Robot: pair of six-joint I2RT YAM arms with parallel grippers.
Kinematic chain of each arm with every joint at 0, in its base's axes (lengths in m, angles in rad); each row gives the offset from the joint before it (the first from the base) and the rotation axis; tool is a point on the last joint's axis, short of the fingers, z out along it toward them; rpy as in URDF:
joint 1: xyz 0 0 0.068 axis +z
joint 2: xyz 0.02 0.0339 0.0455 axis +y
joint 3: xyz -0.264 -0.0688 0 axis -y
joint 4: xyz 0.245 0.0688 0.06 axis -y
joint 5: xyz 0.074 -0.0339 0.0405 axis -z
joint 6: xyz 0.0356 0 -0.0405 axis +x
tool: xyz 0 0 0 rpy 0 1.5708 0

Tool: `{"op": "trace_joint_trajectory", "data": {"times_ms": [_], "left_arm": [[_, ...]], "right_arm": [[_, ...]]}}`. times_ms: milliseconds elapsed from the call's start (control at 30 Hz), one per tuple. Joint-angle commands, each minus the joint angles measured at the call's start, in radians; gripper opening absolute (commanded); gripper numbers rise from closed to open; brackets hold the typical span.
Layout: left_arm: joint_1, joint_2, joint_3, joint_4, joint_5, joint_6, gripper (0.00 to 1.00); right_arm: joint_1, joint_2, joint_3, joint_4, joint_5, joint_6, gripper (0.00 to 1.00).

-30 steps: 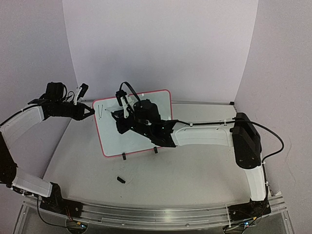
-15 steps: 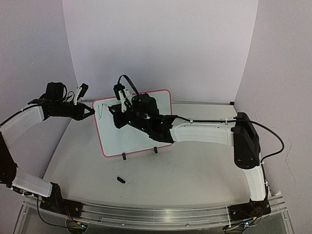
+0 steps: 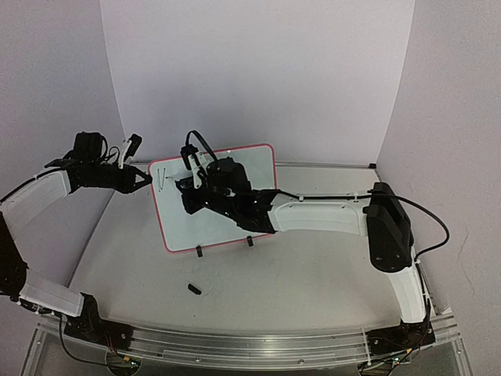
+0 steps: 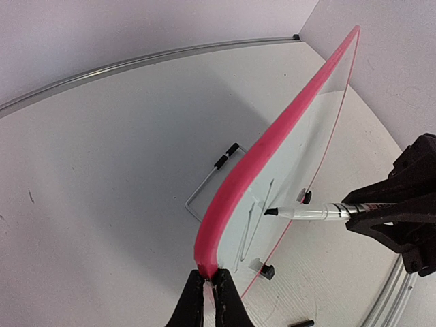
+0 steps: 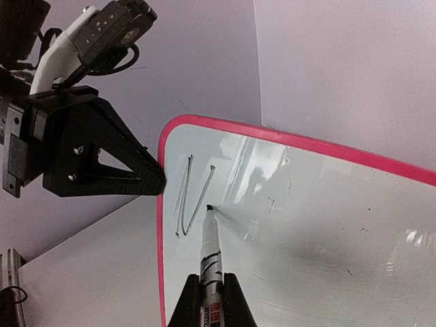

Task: Write a sentence on the whiteboard
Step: Write on the whiteboard with the whiteboard marker without the cap.

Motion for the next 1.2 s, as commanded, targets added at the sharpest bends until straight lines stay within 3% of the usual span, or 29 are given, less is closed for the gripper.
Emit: {"op": "trace_joint_trajectory", "data": {"times_ms": [0, 567, 1167], "left_arm": [[-0.005, 0.003, 0.004, -0.014, -0.018, 0.027, 0.0], [-0.006, 0.006, 0.004, -0.015, -0.018, 0.027, 0.0], [-0.006, 0.008, 0.004, -0.016, -0.019, 0.028, 0.0]], "right_arm": [[-0.001, 0.021, 0.046, -0.006, 0.056, 0.013, 0.0], [-0.001, -0.047, -0.05, 0.017, 0.15, 0.012, 0.0], [0.0, -0.071, -0.075, 0.109, 0.151, -0.005, 0.0]]}}
